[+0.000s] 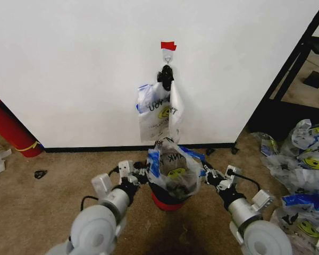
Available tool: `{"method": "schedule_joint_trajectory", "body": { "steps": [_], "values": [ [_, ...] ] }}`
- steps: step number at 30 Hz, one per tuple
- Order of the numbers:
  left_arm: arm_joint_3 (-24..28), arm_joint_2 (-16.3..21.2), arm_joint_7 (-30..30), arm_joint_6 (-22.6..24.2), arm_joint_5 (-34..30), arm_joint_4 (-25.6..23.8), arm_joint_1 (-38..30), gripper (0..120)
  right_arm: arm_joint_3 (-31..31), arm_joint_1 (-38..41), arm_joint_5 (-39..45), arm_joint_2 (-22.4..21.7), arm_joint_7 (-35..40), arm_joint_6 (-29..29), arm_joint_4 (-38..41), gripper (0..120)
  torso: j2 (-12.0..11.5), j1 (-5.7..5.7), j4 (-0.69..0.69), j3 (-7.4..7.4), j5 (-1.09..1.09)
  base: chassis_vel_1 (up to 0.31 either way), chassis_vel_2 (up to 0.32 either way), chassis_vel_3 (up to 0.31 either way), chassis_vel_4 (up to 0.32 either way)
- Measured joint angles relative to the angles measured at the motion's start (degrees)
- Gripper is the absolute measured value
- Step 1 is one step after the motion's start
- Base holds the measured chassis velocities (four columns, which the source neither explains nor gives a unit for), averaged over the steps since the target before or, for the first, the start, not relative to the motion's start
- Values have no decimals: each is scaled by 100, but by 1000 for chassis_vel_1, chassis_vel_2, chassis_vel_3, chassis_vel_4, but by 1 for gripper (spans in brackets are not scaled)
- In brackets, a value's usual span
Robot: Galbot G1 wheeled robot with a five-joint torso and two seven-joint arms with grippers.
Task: Pick up the garbage bag from the wall and place it over the trash bin.
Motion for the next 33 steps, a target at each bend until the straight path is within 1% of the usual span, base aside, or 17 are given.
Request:
{"method": "schedule_joint_trajectory", "body": {
  "steps": [3,5,8,9,13,17,21,24,28,33],
  "values": [
    [-1,-32,5,0,64,-3,34,0,58,-50,-14,-16,0,2,83,0,0,0,0,0,0,0,0,0,0],
    [0,-34,48,-15,257,60,94,0,10,-108,-111,-7,-31,22,66,0,0,0,-1,0,0,0,0,0,0],
    [-9,-32,90,-77,537,187,217,0,-218,-190,-448,110,-108,113,-206,0,0,0,1,0,0,0,0,0,0],
    [-9,-32,90,-77,537,187,217,0,-218,-190,-448,110,-108,113,-206,0,0,0,1,0,0,0,0,0,0],
    [-122,-26,52,-196,861,279,373,0,-381,-214,-640,293,-74,195,-488,0,0,0,0,0,0,0,0,0,0],
    [-297,-12,-84,-199,912,175,605,0,-340,-313,-690,374,109,170,-491,0,0,0,1,0,0,0,0,0,0],
    [-447,51,-116,-170,1143,-195,1080,0,-290,-749,-752,436,341,45,-167,0,0,0,0,0,0,0,0,0,0],
    [-444,53,-91,-151,1262,-403,1403,0,-259,-1037,-855,449,448,14,15,0,0,0,-1,0,-1,0,0,0,0],
    [-346,-13,-32,-160,1447,-421,1640,0,-207,-1156,-920,444,563,-13,56,0,0,0,0,0,-1,0,0,0,0],
    [-153,-120,14,-215,1592,-168,1800,0,-200,-1145,-1003,451,704,-35,-155,0,0,0,0,0,0,0,0,0,0]
  ]
}}
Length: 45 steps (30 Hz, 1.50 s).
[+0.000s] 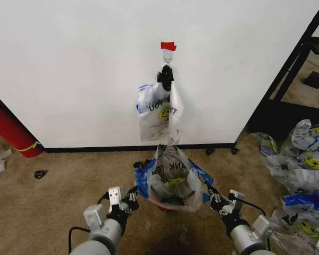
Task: Pick up the garbage bag from the wall and place it over the trash bin.
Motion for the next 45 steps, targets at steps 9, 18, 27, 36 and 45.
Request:
{"method": "schedule_joint_trajectory", "body": {
  "steps": [9,18,27,36,45],
  "values": [
    [132,-172,-34,-8,-116,663,-458,0,-31,528,197,99,111,-79,-557,0,-1,1,0,1,0,0,0,0,0],
    [271,-107,-104,121,-346,927,-757,0,-162,1157,236,242,65,-168,-1256,0,-1,1,0,1,0,0,0,0,0],
    [394,-86,-113,185,-392,1196,-1042,0,-223,1662,303,338,18,-247,-1731,0,-1,1,0,1,0,0,0,0,0],
    [464,-18,-96,215,-401,1394,-1292,0,-300,2105,342,378,-60,-330,-2145,0,-1,1,0,1,0,0,0,0,0],
    [544,69,85,174,-244,1568,-1456,0,-325,2420,324,303,-255,-335,-2544,0,-1,1,0,1,0,0,0,0,0]
  ]
}}
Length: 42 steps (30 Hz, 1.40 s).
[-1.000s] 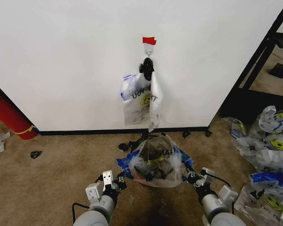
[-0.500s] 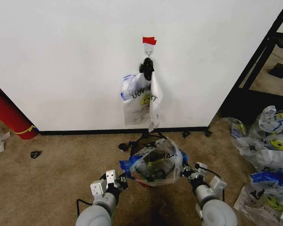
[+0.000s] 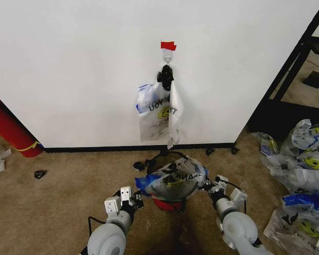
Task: Pick up the garbage bag from the wall and place it over the trash bin.
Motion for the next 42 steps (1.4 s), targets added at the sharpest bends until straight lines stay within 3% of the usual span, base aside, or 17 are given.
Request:
{"method": "schedule_joint_trajectory", "body": {
  "steps": [8,16,24,26,33,42],
  "values": [
    [146,17,167,-16,99,211,-103,0,-114,162,-166,-66,-180,14,-307,0,0,0,0,0,0,0,0,0,0],
    [88,94,217,-26,247,63,16,3,-100,16,-223,-90,-243,166,-177,1,0,0,-1,0,0,0,0,0,0],
    [-294,336,340,-57,707,-550,657,34,80,-655,-737,-238,-394,723,466,33,1,-1,0,-1,0,0,0,0,0],
    [-315,354,346,-70,761,-610,733,36,108,-705,-774,-257,-400,777,503,37,1,-1,-1,-1,-1,0,0,0,0],
    [-489,504,350,-145,1113,-1262,1508,68,312,-1121,-933,-350,-403,1091,811,68,1,-1,0,-1,0,0,0,0,0],
    [-544,576,314,-361,1567,-1669,2024,95,382,-1504,-1257,-322,-364,1401,1149,96,1,-1,0,-1,0,0,0,0,0]
  ]
}}
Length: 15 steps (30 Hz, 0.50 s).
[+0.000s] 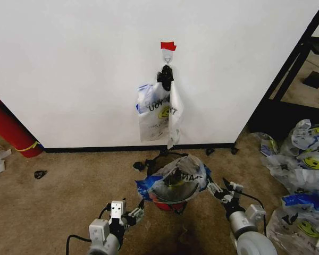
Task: Pick up the garbage bag from the wall and place it over the trash bin.
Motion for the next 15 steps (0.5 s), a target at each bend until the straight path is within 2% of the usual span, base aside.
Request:
{"method": "schedule_joint_trajectory", "body": {
  "steps": [3,6,7,9,11,13,14,15],
  "values": [
    [-72,49,-4,-156,125,-191,102,100,108,-148,-207,68,47,360,93,100,0,0,1,0,0,0,0,0,0],
    [-171,160,17,-267,58,-287,-115,100,230,-282,-572,201,38,943,111,100,0,0,0,0,0,0,0,0,0],
    [-171,160,17,-267,58,-287,-115,100,230,-282,-572,201,38,943,111,100,0,0,0,0,0,0,0,0,0],
    [-215,283,64,-335,-417,-296,-578,100,328,-388,-923,333,-44,1495,82,100,0,0,1,1,0,0,0,0,0],
    [-295,384,174,-355,-1068,-285,-1078,100,371,-395,-1425,446,-218,2272,-100,100,0,0,-7,1,-2,0,0,0,0],
    [-261,473,269,-337,-1435,-148,-1510,100,406,-352,-1867,548,-460,2998,-302,100,0,1,4,1,2,0,0,0,0],
    [-173,517,314,-294,-1568,-20,-1764,100,444,-384,-2019,603,-587,3309,-359,100,0,1,3,1,0,0,0,0,0],
    [-173,517,314,-294,-1568,-20,-1764,100,444,-384,-2019,603,-587,3309,-359,100,0,1,3,1,0,0,0,0,0]
  ]
}}
